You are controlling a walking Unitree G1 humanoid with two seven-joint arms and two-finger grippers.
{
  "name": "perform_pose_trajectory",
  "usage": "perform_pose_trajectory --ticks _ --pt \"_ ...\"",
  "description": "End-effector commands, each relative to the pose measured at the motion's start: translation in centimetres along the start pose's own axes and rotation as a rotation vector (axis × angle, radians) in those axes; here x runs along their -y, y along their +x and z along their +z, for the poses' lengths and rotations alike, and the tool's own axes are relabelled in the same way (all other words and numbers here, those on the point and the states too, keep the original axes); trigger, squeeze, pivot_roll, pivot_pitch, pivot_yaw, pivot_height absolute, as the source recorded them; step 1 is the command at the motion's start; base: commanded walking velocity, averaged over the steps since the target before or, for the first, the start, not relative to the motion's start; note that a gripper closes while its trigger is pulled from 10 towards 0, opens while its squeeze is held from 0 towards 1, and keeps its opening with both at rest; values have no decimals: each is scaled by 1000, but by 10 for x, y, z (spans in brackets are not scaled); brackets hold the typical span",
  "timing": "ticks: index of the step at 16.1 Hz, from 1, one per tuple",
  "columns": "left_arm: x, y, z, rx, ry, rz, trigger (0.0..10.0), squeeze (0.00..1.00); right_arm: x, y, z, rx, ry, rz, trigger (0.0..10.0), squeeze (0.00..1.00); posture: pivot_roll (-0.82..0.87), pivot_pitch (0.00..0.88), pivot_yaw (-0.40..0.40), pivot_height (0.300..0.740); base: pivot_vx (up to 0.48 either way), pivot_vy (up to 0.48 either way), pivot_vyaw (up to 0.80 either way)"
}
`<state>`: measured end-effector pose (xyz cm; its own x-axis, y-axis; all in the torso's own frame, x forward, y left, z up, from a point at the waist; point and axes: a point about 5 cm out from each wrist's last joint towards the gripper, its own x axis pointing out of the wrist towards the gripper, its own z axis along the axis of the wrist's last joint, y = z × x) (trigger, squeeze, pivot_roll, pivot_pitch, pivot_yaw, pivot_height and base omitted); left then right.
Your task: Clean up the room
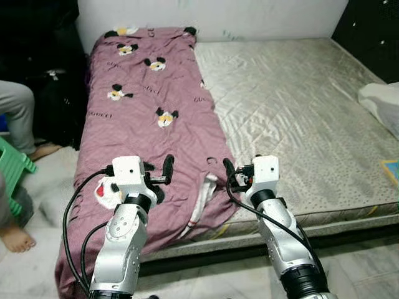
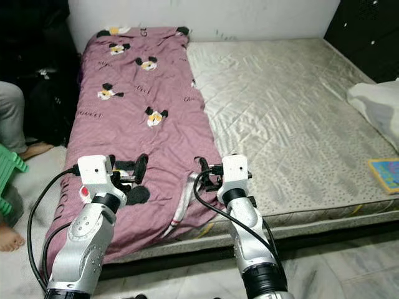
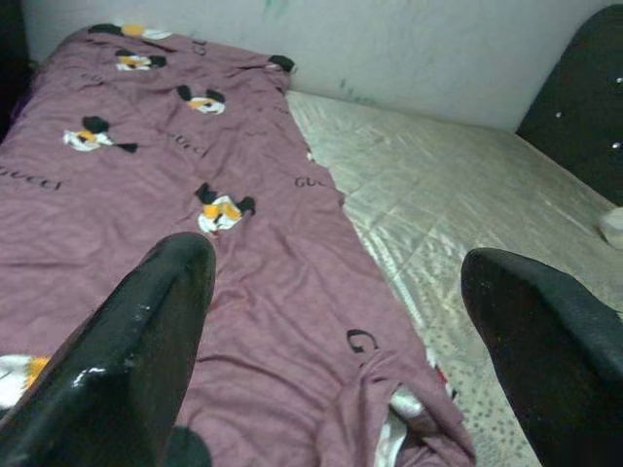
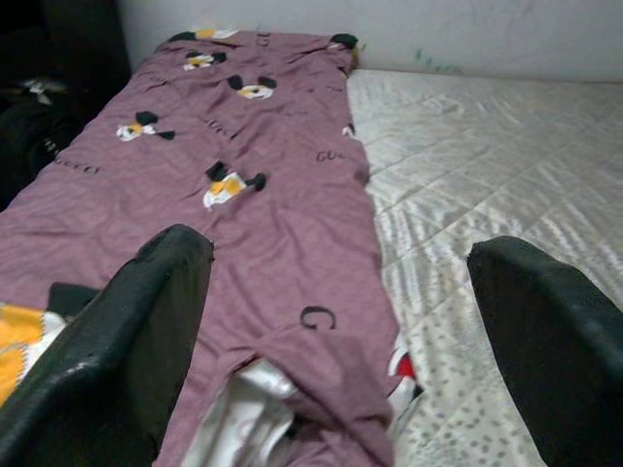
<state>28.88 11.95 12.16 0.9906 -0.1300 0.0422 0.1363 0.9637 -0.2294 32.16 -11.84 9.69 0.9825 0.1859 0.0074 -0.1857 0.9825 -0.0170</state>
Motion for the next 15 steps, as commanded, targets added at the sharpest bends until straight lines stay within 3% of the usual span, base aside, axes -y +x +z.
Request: perform_pose_trajectory --ticks 1,6,15 --pt "1 -1 1 7 -10 -3 10000 0 4 -1 -3 -17 14 -20 10000 0 -2 132 -13 740 379 0 -800" --pt "2 -1 -1 0 -19 -2 10000 0 4 0 -2 -11 8 -17 10000 0 -2 132 -13 740 338 0 -160" --pt "3 -1 -3 -11 -17 27 10000 0 8 -2 -5 -19 -6 -25 10000 0 3 134 -11 740 0 0 0"
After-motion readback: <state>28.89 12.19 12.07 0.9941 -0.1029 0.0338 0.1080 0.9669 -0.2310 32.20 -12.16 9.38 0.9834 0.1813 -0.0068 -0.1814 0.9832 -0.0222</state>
